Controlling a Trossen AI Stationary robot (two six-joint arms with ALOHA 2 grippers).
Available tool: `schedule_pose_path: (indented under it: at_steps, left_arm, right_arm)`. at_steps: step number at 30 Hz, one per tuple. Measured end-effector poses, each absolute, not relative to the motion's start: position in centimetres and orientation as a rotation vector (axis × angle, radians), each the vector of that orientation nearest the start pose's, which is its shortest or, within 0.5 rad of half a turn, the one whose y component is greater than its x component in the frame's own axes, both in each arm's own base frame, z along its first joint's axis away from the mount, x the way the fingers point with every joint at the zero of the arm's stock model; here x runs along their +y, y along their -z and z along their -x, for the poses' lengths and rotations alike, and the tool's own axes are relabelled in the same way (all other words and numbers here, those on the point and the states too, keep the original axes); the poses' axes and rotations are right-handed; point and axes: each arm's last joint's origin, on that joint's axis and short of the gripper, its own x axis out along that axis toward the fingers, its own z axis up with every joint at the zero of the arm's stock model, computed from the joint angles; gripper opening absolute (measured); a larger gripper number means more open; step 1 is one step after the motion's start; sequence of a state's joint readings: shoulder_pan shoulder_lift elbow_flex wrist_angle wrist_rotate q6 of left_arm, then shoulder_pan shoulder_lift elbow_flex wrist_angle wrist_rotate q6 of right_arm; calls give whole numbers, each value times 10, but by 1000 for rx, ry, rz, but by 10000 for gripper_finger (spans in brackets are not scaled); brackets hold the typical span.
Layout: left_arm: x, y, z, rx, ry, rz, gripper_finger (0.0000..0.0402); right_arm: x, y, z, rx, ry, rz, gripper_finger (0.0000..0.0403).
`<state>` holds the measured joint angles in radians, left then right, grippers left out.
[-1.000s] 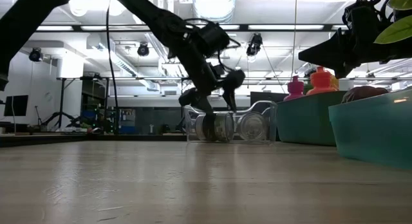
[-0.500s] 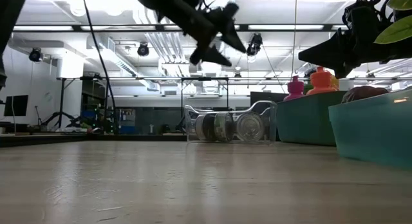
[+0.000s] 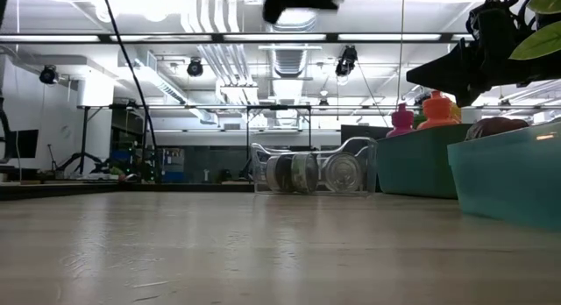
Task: Pick & Place Food Item
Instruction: Return to Home Position
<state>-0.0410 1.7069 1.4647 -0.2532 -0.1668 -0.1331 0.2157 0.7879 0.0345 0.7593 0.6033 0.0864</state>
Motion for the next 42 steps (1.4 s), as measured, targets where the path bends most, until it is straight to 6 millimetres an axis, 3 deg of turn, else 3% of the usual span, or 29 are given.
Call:
schedule_pose_path:
  at_steps: [4,8,10,15,20,26,35,42]
  left_arm:
    - [-56,-327,-388,420,-143,-18,86]
    - [-89,-333,-381,377,-91,-67,30]
    - [-100,-334,-378,369,-62,-89,9]
    - [-113,-331,-372,412,-19,-134,2]
    - [-114,-334,-362,409,-2,-143,1]
    - [-105,-317,-334,304,26,-104,1]
    - [-83,-277,-247,122,301,-51,0]
    - [-65,-228,-187,-53,393,-107,0]
  right_arm:
    - [15,-167,-145,-22,387,-88,38]
    - [15,-167,-145,-22,387,-88,38]
    - [15,-167,-145,-22,387,-88,38]
    - [15,-167,-145,-22,387,-88,38]
    - [15,-167,-145,-22,387,-88,38]
    - [15,-167,-145,-22,387,-88,38]
    - [15,-167,-145,-22,387,-88,38]
    - [15,-167,-145,-22,387,-88,38]
